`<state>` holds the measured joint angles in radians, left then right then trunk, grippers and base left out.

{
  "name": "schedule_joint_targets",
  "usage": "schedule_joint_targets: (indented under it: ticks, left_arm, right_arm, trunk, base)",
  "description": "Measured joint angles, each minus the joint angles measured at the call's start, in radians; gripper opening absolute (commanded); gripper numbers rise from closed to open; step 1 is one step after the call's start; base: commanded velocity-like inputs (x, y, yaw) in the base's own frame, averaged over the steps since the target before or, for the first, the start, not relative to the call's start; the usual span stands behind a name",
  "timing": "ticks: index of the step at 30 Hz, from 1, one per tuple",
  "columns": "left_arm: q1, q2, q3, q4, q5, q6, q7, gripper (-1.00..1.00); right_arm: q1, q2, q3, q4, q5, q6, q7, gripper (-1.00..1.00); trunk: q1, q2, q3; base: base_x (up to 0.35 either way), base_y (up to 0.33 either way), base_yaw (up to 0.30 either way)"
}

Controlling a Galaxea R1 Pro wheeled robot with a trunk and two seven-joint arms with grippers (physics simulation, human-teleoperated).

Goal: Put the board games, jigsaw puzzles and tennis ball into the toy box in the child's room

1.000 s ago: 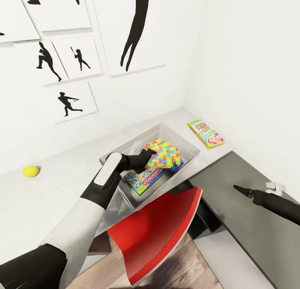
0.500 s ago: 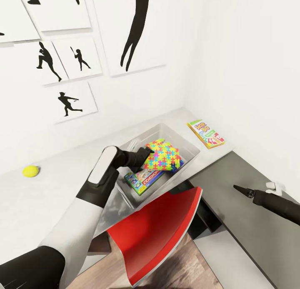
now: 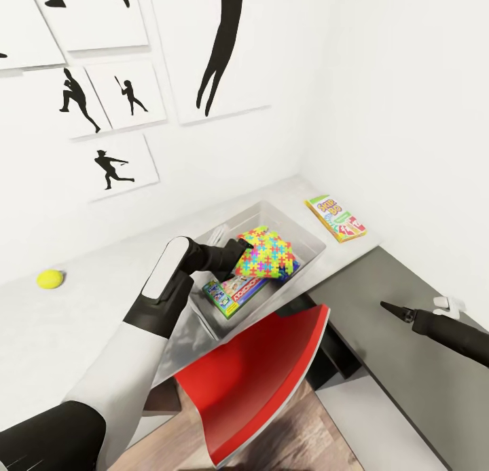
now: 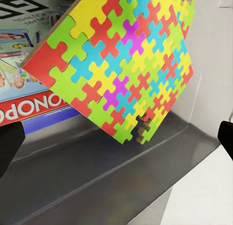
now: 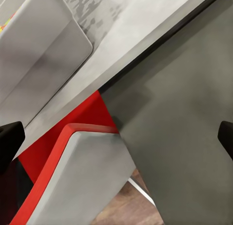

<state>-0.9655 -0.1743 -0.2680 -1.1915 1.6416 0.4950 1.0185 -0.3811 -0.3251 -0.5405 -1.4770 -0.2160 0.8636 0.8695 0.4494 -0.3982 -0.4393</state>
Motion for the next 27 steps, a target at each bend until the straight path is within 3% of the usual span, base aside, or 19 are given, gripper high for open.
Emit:
schedule_joint_targets:
  ticks: [12, 20, 27]
  left_arm:
    - [0.000, 0.000, -0.004, -0.045, 0.036, 0.000, 0.001, 1.00]
    - [0.000, 0.000, -0.005, -0.145, 0.101, 0.001, -0.001, 1.00]
    - [0.000, 0.000, -0.007, -0.233, 0.131, 0.002, -0.005, 1.00]
  right_arm:
    - [0.000, 0.000, 0.000, 0.000, 0.000, 0.000, 0.000, 1.00]
    - [0.000, 0.000, 0.000, 0.000, 0.000, 0.000, 0.000, 1.00]
    - [0.000, 0.000, -0.001, 0.000, 0.000, 0.000, 0.003, 1.00]
  trunk:
    - [0.000, 0.000, 0.000]
    - [0.000, 0.000, 0.000]
    - [0.000, 0.000, 0.000]
  base:
    - [0.000, 0.000, 0.000]
    - [0.000, 0.000, 0.000]
    - [0.000, 0.000, 0.000]
